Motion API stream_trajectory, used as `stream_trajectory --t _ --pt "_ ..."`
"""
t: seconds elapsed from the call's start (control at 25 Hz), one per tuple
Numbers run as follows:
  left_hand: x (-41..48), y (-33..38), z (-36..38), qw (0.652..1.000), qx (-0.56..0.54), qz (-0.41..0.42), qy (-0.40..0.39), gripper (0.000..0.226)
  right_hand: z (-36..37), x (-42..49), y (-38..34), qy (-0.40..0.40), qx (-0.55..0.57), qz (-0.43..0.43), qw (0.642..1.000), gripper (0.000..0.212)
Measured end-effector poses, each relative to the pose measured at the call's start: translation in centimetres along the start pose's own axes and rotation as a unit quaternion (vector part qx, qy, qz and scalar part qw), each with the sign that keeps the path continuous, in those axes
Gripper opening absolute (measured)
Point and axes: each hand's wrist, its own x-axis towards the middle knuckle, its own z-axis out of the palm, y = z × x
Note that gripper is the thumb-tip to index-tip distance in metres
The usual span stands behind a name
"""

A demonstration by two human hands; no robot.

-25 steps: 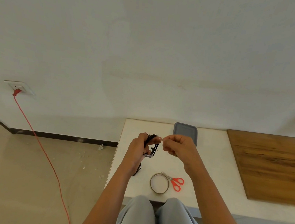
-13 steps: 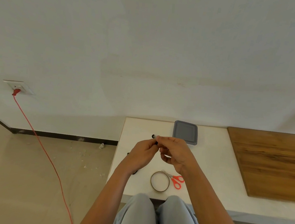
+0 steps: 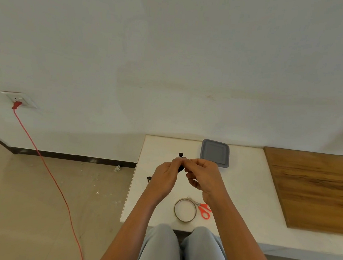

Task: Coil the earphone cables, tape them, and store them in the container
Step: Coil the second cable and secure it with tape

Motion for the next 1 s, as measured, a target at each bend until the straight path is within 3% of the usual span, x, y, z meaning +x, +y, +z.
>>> stream_trajectory --t 0.16,0.28,0.44,0.72,1.0 --pt "-0.2 0.2 0.2 1.0 -0.004 -0.002 0.025 0.043 0.0 0.0 0.1 -0.002 -0.001 0.003 1.0 0.014" --pt "-0.3 0.5 0.4 0.999 -0.024 -0.02 0.04 0.058 0.1 0.2 0.3 0.012 -0.011 0.005 1.0 0.014" --pt "-0.3 0.8 0.6 0.997 -0.054 -0.022 0.046 0.043 0.1 0.4 0.8 0.014 -0.001 0.02 1.0 0.019" --pt "-0.3 0.7 0.6 0.996 -0.072 -0.023 0.039 0.038 0.2 0.6 1.2 0.012 -0.009 0.039 0.999 0.025" --pt "-0.3 0.2 0.4 0.997 -0.025 -0.008 0.072 0.04 -0.1 0.9 1.6 -0.057 0.028 0.062 0.996 0.036"
